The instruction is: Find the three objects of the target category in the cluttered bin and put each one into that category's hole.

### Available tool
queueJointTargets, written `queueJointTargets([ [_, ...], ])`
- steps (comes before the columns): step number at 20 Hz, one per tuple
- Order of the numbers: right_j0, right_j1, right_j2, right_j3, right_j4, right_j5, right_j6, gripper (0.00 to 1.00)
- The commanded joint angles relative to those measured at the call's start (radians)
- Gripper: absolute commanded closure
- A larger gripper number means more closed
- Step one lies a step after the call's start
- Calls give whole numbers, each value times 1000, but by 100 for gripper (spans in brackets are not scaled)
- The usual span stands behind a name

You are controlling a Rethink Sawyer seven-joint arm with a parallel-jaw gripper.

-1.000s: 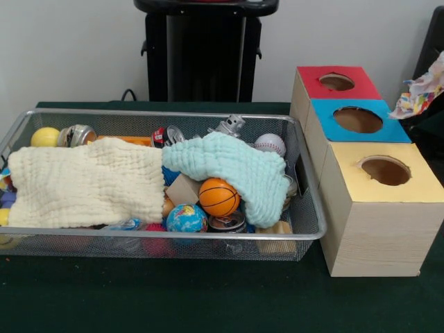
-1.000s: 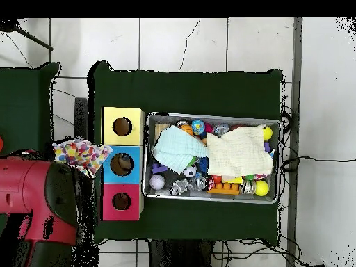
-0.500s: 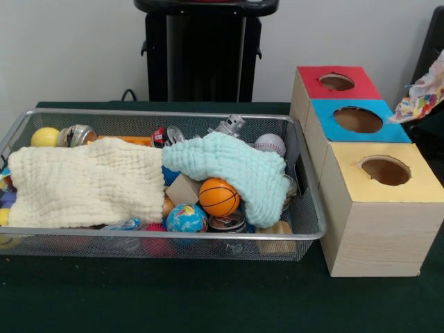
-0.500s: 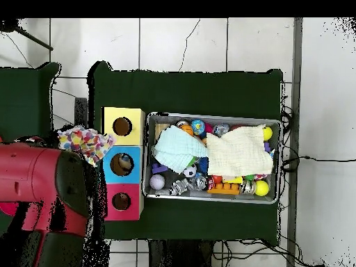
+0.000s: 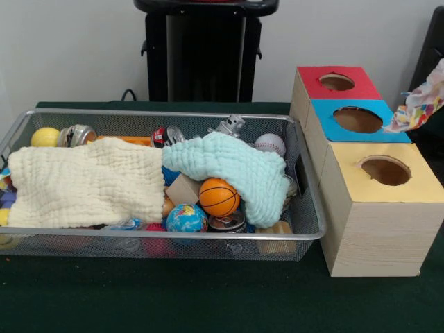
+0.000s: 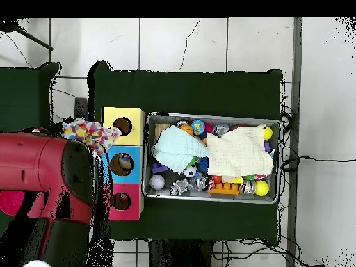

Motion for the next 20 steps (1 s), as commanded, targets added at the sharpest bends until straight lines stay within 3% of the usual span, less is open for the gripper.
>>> queueJointTargets([
  [1,-44,92,90,-34,-4,90,240,100],
  [16,-43,131,97,-64,11,68,240,100],
  [20,-44,125,102,-40,14,40,222,100],
])
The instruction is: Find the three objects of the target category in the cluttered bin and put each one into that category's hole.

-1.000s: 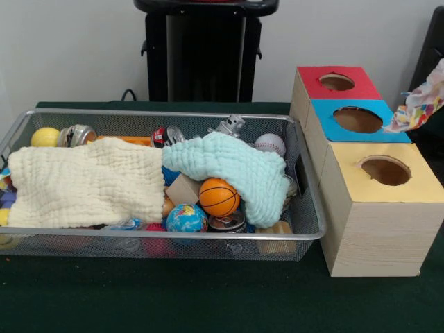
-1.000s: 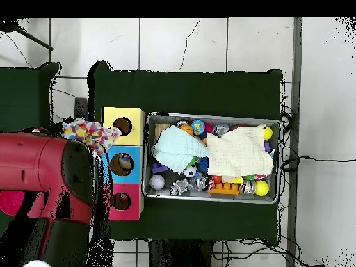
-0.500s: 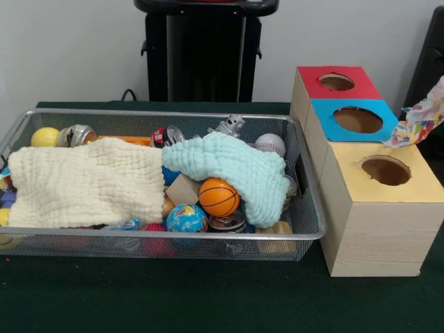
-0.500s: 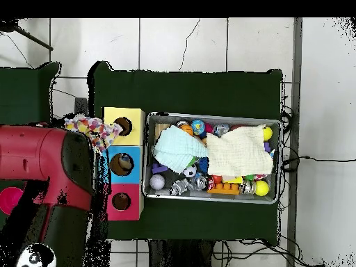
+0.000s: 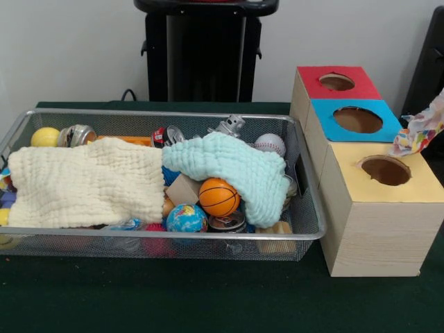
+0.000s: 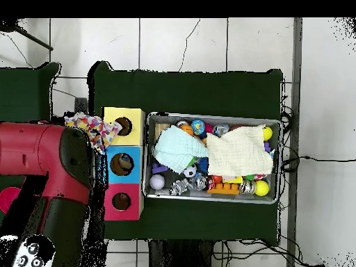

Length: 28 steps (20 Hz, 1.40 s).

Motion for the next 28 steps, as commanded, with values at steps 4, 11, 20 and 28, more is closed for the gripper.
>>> queueJointTargets([
  [4,-52,53,101,-10,13,88,218,100],
  [11,-110,44,106,-83,3,174,170,100],
  [20,-172,48,117,-181,-8,290,153,100],
  [28,-155,30,127,-115,-11,213,131,100],
])
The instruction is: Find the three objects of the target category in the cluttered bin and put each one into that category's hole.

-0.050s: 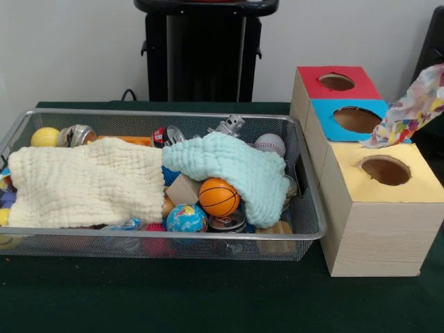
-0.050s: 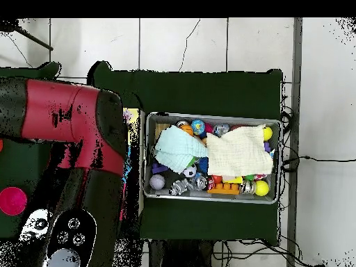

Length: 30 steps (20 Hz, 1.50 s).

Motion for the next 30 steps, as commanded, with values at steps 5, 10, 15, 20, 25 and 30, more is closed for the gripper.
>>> queueJointTargets([
  [5,26,22,113,105,-18,-52,147,100],
  [10,14,13,143,157,-8,-122,97,100],
  [15,15,3,158,222,-19,-221,73,100],
  [20,16,0,167,254,-31,-290,72,100],
  [25,-2,-7,181,259,-39,-294,48,100],
  [30,-21,-18,191,262,-51,-284,22,100],
])
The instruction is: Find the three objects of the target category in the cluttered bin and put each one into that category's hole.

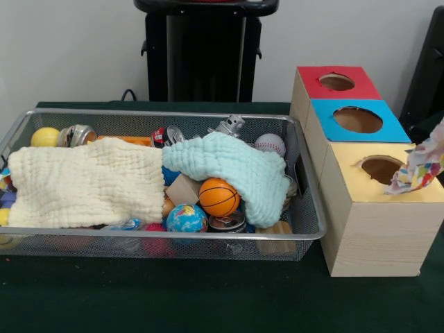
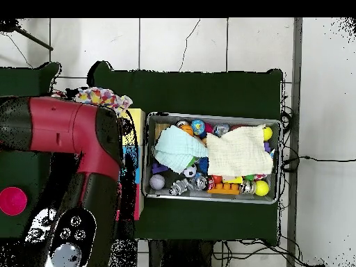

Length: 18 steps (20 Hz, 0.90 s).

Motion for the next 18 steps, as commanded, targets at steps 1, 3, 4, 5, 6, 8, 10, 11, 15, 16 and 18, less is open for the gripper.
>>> queueJointTargets([
  [1,-50,-9,124,151,-43,-3,20,100],
  [3,-45,-23,123,180,-45,-26,24,100],
  [4,-40,-26,120,186,-47,-33,33,100],
  [5,-33,-31,117,194,-48,-36,46,100],
  [6,-30,-33,115,197,-49,-33,52,100],
  [8,-13,-37,106,200,-52,-30,74,100],
  [10,-11,-39,107,209,-54,-45,78,100],
  [11,-12,-42,110,220,-56,-61,72,100],
  [15,-22,-47,127,247,-57,-103,51,100],
  [16,-24,-46,130,249,-57,-108,51,100],
  [18,-24,-41,134,260,-61,-142,51,100],
])
